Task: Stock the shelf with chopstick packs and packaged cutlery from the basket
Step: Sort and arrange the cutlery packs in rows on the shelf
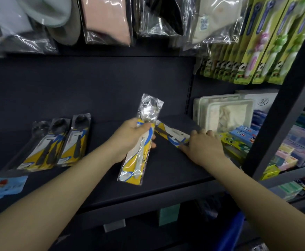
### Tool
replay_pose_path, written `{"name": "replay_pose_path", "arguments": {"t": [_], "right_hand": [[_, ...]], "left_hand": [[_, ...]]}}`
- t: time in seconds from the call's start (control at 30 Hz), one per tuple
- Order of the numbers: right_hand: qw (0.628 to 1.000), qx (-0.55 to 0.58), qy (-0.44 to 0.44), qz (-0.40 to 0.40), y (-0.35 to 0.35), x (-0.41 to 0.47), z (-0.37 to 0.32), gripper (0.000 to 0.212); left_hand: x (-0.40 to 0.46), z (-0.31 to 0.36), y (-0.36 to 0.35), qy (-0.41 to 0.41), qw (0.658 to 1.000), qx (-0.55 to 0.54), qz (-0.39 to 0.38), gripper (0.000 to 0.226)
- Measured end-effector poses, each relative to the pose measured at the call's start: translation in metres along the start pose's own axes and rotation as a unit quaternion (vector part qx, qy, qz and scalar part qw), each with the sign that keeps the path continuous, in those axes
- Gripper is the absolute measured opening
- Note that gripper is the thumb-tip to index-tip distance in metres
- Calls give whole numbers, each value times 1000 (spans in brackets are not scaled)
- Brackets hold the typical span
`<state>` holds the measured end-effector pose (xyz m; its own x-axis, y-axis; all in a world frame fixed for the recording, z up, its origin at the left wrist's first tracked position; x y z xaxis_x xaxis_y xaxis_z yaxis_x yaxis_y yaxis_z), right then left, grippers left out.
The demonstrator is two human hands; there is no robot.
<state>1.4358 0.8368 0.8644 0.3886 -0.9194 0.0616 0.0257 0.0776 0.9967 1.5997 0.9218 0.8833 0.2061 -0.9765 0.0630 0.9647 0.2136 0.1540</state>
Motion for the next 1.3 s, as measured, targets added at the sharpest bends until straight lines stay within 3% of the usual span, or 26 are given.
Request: {"name": "replay_pose_path", "arguments": {"t": [0.1,0.2,0.27,0.33,0.4,0.53,0.6,0.7,0.73,0.77,0.8,0.83,0.87,0.97,1.07,1.2,1.3], "right_hand": [[998,66,17,6,-5,5,0,46],[968,237,74,22,9,9,2,22],[912,396,108,22,27,6,5,11],[837,529,140,23,47,-1,6,19],[784,598,166,16,59,-3,5,21],[756,627,186,27,73,-5,-9,3],[729,660,179,24,73,-4,-11,25],[637,752,140,-100,60,-11,-7,50],[680,715,116,-111,52,-11,-1,51],[790,598,102,-90,45,-11,10,46],[907,405,94,-61,37,-9,20,39],[970,222,83,-55,28,-9,28,36],[990,98,76,-73,17,-7,35,37],[987,-25,84,-132,-5,-12,36,33],[992,-21,114,-58,4,-10,29,29],[967,192,161,36,37,0,26,20],[881,433,180,58,66,-5,16,7]], "left_hand": [[1,0,6,-23,991,133,-5,15],[4,14,9,-84,962,260,-15,44],[0,31,6,-139,916,374,-34,34],[-3,42,0,-204,861,461,-66,26],[-5,45,-5,-209,841,493,-79,29],[-10,49,-16,-180,875,446,-61,29],[-11,48,-19,-160,915,367,-55,34],[-11,41,-18,-134,957,251,-58,35],[-9,36,-15,-124,962,239,-55,30],[-8,31,-12,-109,964,240,-46,26],[-7,25,-9,-92,963,249,-37,27],[-6,20,-6,-77,962,260,-30,30],[-5,16,-6,-68,961,266,-28,32],[-3,12,-9,-63,960,273,-9,30],[-4,16,-16,-81,956,282,-10,31],[-10,32,-26,-149,928,340,-34,33],[-20,54,-35,-247,881,402,-26,26]]}}
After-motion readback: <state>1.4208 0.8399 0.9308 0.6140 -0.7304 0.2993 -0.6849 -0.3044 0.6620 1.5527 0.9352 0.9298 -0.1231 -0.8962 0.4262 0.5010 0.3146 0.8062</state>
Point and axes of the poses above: each hand's wrist, its own x-axis towards the middle knuckle, its own y-axis out of the back of the hand, z = x × y, the point moved 5 cm from there along x, towards the middle knuckle, and after that the axes turned 5 degrees about -z, right-handed, at the moved point
